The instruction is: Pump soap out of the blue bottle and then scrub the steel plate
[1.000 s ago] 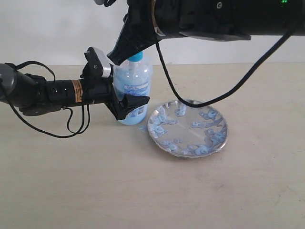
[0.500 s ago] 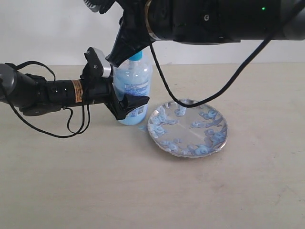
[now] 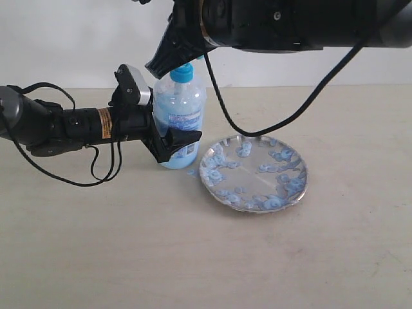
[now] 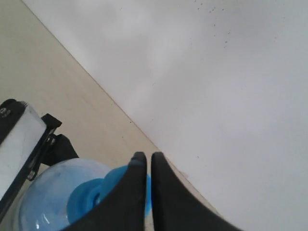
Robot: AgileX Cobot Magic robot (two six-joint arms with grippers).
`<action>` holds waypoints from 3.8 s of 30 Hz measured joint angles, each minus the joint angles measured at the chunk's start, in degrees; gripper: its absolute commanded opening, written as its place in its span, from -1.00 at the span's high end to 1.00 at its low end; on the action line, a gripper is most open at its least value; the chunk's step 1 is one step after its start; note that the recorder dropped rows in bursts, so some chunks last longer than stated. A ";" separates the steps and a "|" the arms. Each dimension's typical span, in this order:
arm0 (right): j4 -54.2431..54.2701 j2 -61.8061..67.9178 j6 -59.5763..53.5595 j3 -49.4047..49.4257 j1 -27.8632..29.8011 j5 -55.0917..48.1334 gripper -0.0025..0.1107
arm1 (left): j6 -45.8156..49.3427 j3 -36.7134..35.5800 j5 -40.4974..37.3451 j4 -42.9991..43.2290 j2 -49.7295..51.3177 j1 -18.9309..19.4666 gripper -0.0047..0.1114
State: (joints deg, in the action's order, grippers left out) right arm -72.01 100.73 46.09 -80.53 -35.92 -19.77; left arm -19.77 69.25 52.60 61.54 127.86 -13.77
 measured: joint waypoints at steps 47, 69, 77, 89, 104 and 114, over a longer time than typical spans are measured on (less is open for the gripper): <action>-11.24 -11.68 13.97 1.18 -0.10 -1.88 0.96 | -3.01 -3.98 8.13 -12.66 0.43 0.10 0.85; -13.04 -39.63 23.13 38.58 -0.10 -2.33 0.96 | -1.56 -9.47 16.68 -21.94 0.43 1.60 -0.95; -13.04 -39.63 23.49 38.72 -0.10 -2.33 0.96 | 0.85 -10.46 16.71 -17.92 -4.58 3.97 -0.95; -0.36 -42.12 24.50 38.72 -0.10 -1.32 0.96 | -37.25 -24.24 -31.90 -1.40 -66.09 17.38 0.83; 2.59 -44.07 8.91 38.72 -0.10 0.40 0.96 | -42.54 -55.17 -57.78 0.67 -125.96 12.42 0.85; -14.79 -35.62 11.96 33.62 -0.10 1.31 0.96 | -47.18 -63.85 -58.35 -9.59 -123.16 12.42 0.85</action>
State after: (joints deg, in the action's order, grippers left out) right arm -86.80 65.10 58.05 -46.90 -36.01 -18.45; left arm -66.96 5.39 -5.74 51.94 4.69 -1.35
